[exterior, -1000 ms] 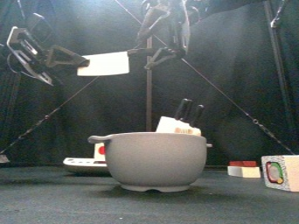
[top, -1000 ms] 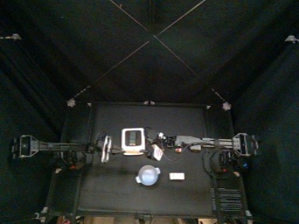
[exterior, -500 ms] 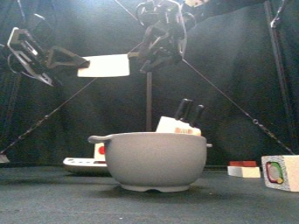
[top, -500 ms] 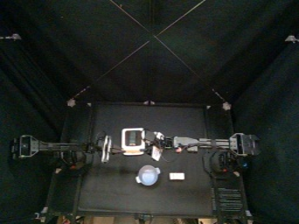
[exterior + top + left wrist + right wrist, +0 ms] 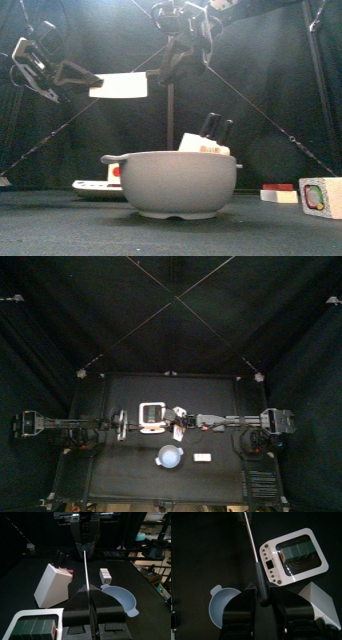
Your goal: Grab cleaver with both hands
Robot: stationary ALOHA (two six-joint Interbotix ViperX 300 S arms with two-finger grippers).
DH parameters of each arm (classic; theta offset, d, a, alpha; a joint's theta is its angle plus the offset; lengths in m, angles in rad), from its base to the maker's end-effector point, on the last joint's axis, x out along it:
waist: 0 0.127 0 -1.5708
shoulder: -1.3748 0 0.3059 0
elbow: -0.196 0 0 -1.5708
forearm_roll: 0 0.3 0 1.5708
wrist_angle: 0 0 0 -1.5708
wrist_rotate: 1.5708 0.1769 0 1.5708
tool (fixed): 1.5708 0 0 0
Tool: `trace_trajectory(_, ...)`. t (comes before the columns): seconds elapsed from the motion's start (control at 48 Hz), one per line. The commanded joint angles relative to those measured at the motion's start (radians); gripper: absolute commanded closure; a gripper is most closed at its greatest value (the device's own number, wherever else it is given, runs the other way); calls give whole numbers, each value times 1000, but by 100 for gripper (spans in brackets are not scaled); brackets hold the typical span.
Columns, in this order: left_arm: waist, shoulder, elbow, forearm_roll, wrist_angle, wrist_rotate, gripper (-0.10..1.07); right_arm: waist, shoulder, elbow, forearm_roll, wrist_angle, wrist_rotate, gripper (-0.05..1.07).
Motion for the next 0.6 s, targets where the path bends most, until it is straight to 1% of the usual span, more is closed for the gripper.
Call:
trace_trajectory(0.0, 2, 0, -17, -3, -3, -2, 83, -3, -12, -34, -6, -2, 3, 44)
trace_trajectory(0.583, 6, 0, -8, 3, -3, 3, 83, -11, 5, -37, -8, 2, -2, 44)
